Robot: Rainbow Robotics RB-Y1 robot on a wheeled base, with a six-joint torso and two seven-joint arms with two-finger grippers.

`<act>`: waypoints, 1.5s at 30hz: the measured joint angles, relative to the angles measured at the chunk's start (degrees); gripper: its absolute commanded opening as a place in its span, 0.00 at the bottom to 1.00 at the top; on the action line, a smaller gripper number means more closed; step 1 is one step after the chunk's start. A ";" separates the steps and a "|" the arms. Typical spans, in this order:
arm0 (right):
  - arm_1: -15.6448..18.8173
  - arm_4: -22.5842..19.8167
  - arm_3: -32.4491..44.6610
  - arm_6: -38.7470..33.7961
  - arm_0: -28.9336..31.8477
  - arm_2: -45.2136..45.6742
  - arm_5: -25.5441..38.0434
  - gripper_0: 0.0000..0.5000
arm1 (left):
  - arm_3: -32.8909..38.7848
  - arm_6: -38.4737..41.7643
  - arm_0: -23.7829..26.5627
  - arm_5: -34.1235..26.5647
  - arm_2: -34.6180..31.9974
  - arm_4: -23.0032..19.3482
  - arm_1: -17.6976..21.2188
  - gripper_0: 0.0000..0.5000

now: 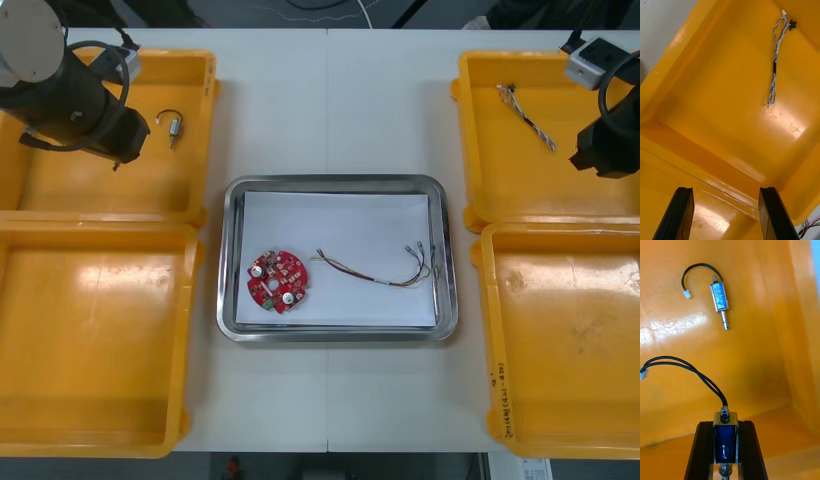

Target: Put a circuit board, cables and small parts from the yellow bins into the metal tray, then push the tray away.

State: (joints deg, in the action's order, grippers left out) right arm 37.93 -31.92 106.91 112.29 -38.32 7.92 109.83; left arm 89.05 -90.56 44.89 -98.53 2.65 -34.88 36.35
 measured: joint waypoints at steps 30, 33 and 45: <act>0.01 2.99 -47.77 5.84 -23.82 0.15 -11.27 1.00 | 21.85 21.42 -0.16 -11.05 12.69 -3.48 -6.70 0.00; 0.01 3.05 -51.35 6.89 -24.89 -0.88 -15.64 1.00 | 21.85 21.49 -0.16 -10.29 15.44 -3.39 -7.27 0.00; -0.01 2.48 -73.50 16.05 -31.51 -1.23 -33.46 1.00 | 16.61 22.16 -0.16 -0.39 25.13 -2.30 -7.29 0.00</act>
State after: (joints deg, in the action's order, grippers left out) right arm 37.92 -29.44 33.41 128.33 -69.83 6.69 76.38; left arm 105.66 -68.40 44.73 -98.93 27.78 -37.17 29.06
